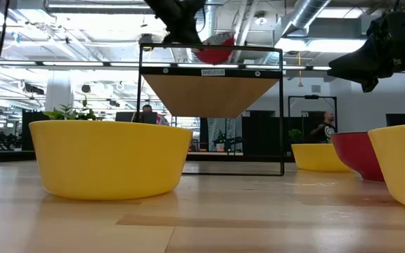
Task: Pick & Place Mini bowls
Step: Put the top left white patterned bowl on the shelf
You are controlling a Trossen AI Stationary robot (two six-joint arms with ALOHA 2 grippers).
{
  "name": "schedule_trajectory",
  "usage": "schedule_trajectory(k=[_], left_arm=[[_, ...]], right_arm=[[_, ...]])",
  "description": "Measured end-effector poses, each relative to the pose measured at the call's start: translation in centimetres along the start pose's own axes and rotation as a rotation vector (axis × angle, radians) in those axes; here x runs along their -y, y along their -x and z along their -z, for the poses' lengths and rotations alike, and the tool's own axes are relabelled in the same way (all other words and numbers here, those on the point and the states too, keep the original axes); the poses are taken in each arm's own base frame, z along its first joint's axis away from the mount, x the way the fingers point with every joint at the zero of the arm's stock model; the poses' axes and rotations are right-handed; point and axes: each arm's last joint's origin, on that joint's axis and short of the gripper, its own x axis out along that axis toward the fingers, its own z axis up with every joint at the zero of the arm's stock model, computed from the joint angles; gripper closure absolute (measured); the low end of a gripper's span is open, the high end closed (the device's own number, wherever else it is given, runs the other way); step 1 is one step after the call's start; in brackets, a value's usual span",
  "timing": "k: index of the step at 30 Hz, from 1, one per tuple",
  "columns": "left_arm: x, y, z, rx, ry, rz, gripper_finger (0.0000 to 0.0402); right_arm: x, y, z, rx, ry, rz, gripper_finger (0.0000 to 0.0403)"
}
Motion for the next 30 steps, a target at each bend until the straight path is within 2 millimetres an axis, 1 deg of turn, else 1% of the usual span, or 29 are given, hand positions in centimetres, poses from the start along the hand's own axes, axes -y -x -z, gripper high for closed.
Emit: schedule_trajectory(k=[6, 9, 12, 16, 18, 21, 30], left_arm=[[-2.9, -2.3, -0.6, -0.028, 0.093, 0.002, 0.0393], [-4.4, -3.2, -0.8, -0.042, 0.178, 0.024, 0.0393], [-6.1, -4.4, -0.3, -0.092, 0.257, -0.001, 0.0393], [-7.6, -5.5, 0.9, -0.182, 0.346, -0.03, 0.0393], [-7.9, -5.8, 1.3, -0.218, 0.37, -0.039, 0.0393], [-7.9, -6.2, 1.6, -0.24, 0.376, -0.039, 0.0393], [-6.5, -6.3, 1.5, -0.252, 0.385, -0.018, 0.0393]], right_arm=[[0.0, 0.0, 0.0, 0.0, 0.0, 0.0, 0.0278], [0.0, 0.0, 0.0, 0.0, 0.0, 0.0, 0.0278], [0.0, 0.0, 0.0, 0.0, 0.0, 0.0, 0.0278], [0.0, 0.0, 0.0, -0.001, 0.0, 0.0, 0.0278], [0.0, 0.0, 0.0, -0.001, 0.0, 0.0, 0.0278], [0.0, 0.0, 0.0, -0.001, 0.0, 0.0, 0.0278], [0.0, 0.0, 0.0, -0.001, 0.0, 0.001, 0.0278]])
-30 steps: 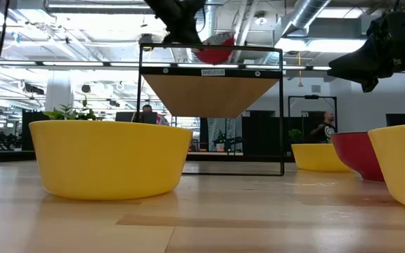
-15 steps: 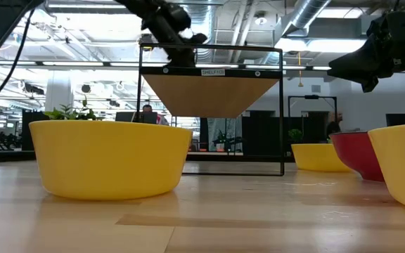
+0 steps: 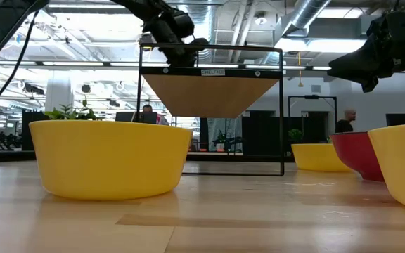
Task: Pick & Place Mini bowls
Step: Put the top left white patterned bowl on the shelf
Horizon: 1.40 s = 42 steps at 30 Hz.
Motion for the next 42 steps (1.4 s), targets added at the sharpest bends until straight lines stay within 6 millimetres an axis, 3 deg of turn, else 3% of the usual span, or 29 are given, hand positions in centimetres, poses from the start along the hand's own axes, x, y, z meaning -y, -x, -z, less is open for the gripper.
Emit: schedule_trajectory(k=[13, 42], left_arm=[[0.3, -1.2, 1.9, -0.12, 0.036, -0.023, 0.0393], [0.2, -0.9, 2.2, -0.144, 0.075, -0.007, 0.0393]], right_arm=[[0.0, 0.0, 0.0, 0.0, 0.0, 0.0, 0.0278], [0.0, 0.0, 0.0, -0.002, 0.001, 0.0, 0.0278]])
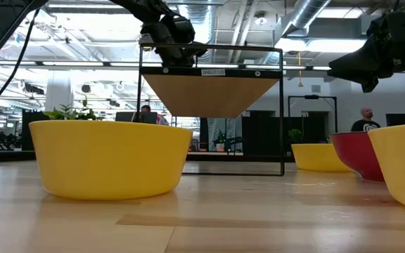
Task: Pick & Place Mini bowls
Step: Put the top left white patterned bowl on the shelf, then stack the top white patterned bowl on the other white patterned bowl on the shelf
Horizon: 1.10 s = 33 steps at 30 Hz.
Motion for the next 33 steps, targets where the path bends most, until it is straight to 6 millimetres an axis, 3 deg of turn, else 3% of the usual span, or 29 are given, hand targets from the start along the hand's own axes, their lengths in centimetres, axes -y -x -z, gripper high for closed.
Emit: schedule_trajectory(k=[18, 27, 33], left_arm=[[0.1, 0.6, 0.0, 0.018, 0.006, 0.004, 0.0322], [0.7, 5.5, 0.6, 0.128, -0.015, 0.007, 0.0315], [1.9, 9.9, 3.9, 0.186, -0.062, 0.049, 0.0315]], right_arm=[[0.0, 0.0, 0.0, 0.0, 0.0, 0.0, 0.0278], [0.0, 0.0, 0.0, 0.0, 0.0, 0.0, 0.0278], [0.0, 0.0, 0.0, 0.0, 0.0, 0.0, 0.0278]])
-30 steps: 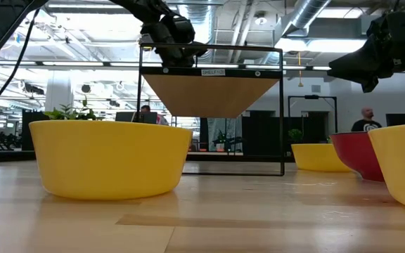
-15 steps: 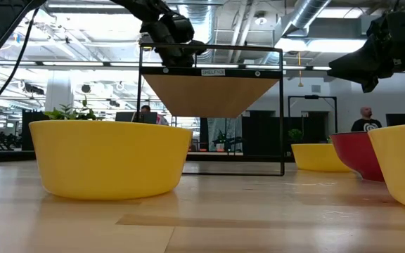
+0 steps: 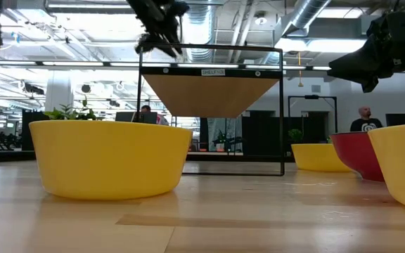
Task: Pick & Place Mini bowls
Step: Stack the top white patterned bowl on the other white patterned bowl on the shelf
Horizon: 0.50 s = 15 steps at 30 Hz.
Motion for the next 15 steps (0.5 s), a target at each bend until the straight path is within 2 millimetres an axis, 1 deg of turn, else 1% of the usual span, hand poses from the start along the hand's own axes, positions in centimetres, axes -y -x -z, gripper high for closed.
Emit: schedule_trajectory(k=[4, 8, 11, 15], left_arm=[[1.1, 2.4, 3.5, -0.01, -0.047, 0.021, 0.0315], [1.9, 4.1, 7.7, -0.045, -0.049, 0.061, 0.0315], [2.1, 5.2, 10.9, -0.074, -0.044, 0.096, 0.0315], [1.7, 6.2, 14.5, -0.115, 0.022, 0.13, 0.0315]], right_arm=[[0.0, 0.0, 0.0, 0.0, 0.0, 0.0, 0.0278], [0.0, 0.0, 0.0, 0.0, 0.0, 0.0, 0.0278], [0.0, 0.0, 0.0, 0.0, 0.0, 0.0, 0.0278], [0.0, 0.0, 0.0, 0.0, 0.0, 0.002, 0.0278]])
